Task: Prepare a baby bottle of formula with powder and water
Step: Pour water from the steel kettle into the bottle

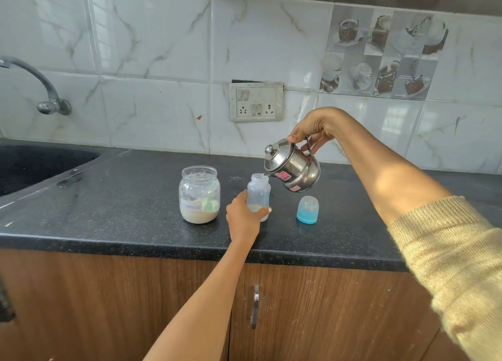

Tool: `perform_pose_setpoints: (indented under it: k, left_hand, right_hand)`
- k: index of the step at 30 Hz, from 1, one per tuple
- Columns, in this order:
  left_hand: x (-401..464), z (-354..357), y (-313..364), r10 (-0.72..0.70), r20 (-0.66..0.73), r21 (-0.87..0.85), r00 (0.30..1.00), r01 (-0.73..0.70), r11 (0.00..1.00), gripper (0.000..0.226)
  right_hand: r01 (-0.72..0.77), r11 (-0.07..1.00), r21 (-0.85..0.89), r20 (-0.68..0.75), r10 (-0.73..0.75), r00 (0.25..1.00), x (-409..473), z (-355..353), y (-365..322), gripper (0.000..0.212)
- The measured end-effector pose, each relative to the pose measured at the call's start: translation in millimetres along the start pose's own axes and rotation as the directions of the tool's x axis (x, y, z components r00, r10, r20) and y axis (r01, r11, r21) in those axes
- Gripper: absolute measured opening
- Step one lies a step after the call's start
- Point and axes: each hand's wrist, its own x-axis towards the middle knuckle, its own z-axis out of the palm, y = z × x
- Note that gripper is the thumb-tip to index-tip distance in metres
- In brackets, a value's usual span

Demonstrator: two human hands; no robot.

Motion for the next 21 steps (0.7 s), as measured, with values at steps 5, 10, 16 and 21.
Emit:
perform_pose_setpoints:
  k: [5,10,16,21]
  left_hand:
    - [-0.7,-0.7,-0.4,0.006,-0.002,-0.002,1.000,-0.006,1.000,0.064]
    - [-0.6,-0.2,0.4,0.006,-0.002,-0.005,1.000,-0.006,1.000,0.064]
    - [-1.4,-1.1,1.6,0.002,-0.001,-0.009,1.000,-0.002,1.000,0.065]
    - [-0.9,-0.3,0.9,0.001,0.002,-0.007,1.000,-0.001,1.000,0.065]
  right_hand:
    - [-0.010,1.000,-0.010,-0.003,0.010,1.000,2.0,0.5,-1.3,0.040]
    - [-0.012,1.000,-0.016,-0.010,0.012,1.000,0.3,0.6,-2.9,0.040]
    - [-0.020,0.999,-0.027,-0.014,0.020,1.000,-0.5,0.5,-5.2,0.042]
    - [-0.024,0.999,-0.032,-0.016,0.024,1.000,-1.0,0.4,-5.7,0.044]
